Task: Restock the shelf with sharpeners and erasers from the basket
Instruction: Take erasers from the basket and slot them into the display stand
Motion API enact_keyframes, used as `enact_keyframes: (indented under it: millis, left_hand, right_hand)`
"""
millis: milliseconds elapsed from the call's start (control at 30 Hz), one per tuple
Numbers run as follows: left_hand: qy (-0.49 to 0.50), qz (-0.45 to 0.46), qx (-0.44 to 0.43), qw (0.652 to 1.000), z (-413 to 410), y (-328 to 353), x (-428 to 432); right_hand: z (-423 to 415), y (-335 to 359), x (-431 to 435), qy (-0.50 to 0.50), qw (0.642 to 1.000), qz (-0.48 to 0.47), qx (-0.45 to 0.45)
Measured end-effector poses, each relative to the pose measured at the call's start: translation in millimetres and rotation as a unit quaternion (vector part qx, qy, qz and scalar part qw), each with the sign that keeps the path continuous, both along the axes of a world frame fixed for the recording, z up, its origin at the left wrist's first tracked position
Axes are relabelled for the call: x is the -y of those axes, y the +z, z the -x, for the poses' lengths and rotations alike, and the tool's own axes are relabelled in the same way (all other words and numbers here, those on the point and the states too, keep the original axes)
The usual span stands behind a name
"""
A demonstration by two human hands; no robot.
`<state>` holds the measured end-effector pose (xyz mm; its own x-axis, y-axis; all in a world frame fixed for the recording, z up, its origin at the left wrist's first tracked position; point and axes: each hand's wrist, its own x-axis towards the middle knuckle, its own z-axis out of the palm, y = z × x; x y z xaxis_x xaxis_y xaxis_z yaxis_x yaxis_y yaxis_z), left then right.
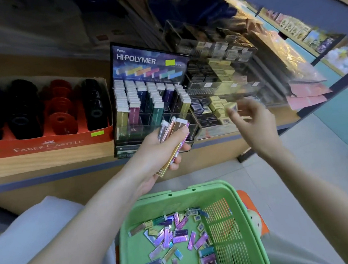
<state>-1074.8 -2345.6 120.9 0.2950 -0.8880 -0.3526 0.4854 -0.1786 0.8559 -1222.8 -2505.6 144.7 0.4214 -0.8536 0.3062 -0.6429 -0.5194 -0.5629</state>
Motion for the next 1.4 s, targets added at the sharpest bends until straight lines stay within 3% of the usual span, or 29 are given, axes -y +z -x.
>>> enact_keyframes:
  millis: [200, 400, 533, 933, 1100, 1233, 1400]
  left_hand:
    - [-0.035, -0.002, 0.031, 0.999, 10.1, -3.7, 15.1]
    - [-0.055, -0.002, 0.053, 0.997, 12.8, -8.8, 23.3]
    - [-0.054, -0.007, 0.052, 0.997, 11.8, -11.7, 26.7]
    - [-0.062, -0.019, 0.055, 0.996, 18.5, -15.4, 33.5]
    - [-0.059, -0.022, 0.059, 0.996, 18.6, -16.1, 33.2]
    - [-0.059, -0.023, 0.062, 0.996, 18.8, -17.2, 33.5]
    - [-0.061, -0.026, 0.066, 0.996, 19.5, -17.9, 34.0]
  right_hand:
    - [6.5, -22.2, 70.8, -0.074, 0.991, 0.005, -0.11]
    - [0.4, -24.5, 103.5, -0.06, 0.975, -0.052, -0.208]
    - [7.6, -10.4, 108.1, 0.003, 0.967, -0.081, -0.242]
    - [11.5, -26.9, 116.8, 0.019, 0.981, -0.058, -0.183]
    - [16.3, -27.6, 117.8, 0.04, 0.974, -0.042, -0.217]
    - [17.9, -21.1, 117.3, 0.06, 0.968, -0.091, -0.228]
    - [16.6, -24.1, 123.2, 0.032, 0.977, -0.133, -0.161]
